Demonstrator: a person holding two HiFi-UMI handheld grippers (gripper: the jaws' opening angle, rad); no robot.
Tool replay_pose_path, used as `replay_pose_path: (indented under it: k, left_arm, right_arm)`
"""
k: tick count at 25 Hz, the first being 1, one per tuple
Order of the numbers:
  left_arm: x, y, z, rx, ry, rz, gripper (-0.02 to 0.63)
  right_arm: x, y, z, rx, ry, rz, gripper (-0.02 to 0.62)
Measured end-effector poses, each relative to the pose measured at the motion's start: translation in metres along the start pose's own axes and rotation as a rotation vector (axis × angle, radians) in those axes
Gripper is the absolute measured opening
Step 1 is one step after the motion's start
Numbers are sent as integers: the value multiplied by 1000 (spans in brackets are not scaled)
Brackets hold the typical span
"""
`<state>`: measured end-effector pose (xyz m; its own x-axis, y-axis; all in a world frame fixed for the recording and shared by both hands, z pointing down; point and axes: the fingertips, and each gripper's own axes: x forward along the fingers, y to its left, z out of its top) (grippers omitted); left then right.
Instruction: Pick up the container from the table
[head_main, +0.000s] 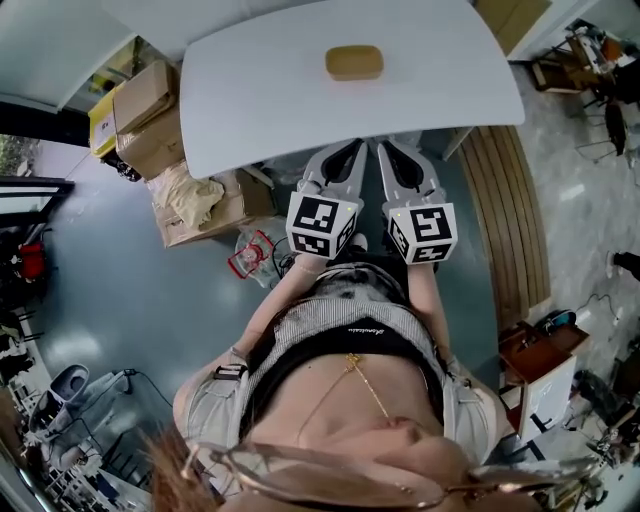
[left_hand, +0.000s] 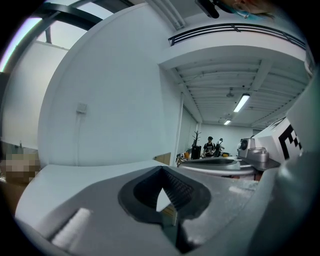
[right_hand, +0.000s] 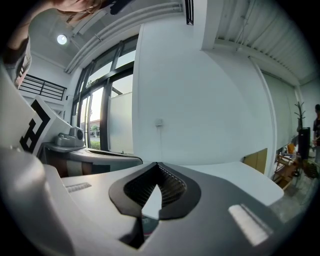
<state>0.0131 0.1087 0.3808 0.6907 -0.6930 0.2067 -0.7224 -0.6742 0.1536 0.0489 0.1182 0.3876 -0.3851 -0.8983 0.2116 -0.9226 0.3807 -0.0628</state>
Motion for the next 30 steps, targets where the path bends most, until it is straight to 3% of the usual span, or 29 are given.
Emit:
replay_pose_path:
  k: [14,30]
  left_arm:
    - [50,58,19,-5,3,-101,2]
    - [51,123,32,-26,-26,-120,2]
  right_arm:
    - [73,-18,16,-5,17,-79,25]
    - [136,10,29,-26,4,-77,26]
